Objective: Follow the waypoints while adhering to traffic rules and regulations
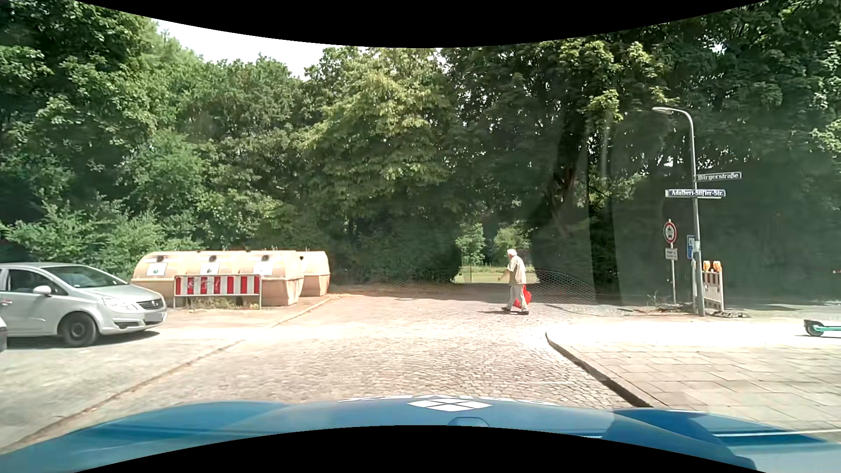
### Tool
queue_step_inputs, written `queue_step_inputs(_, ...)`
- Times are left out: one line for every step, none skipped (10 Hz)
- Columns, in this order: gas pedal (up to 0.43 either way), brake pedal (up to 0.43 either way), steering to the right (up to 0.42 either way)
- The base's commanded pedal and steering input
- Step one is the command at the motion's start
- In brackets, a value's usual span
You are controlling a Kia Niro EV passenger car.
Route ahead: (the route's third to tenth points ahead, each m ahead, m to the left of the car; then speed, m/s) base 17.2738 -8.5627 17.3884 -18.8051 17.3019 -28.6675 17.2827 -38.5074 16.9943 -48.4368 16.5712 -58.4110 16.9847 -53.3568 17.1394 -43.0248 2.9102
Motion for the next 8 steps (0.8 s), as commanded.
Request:
queue_step_inputs(0.0, 0.0, 0.003)
queue_step_inputs(0.0, 0.0, 0.003)
queue_step_inputs(0.0, 0.0, 0.003)
queue_step_inputs(0.0, 0.0, 0.003)
queue_step_inputs(0.0, 0.0, 0.003)
queue_step_inputs(0.0, 0.0, 0.006)
queue_step_inputs(0.008, 0.0, 0.007)
queue_step_inputs(0.028, 0.0, 0.008)
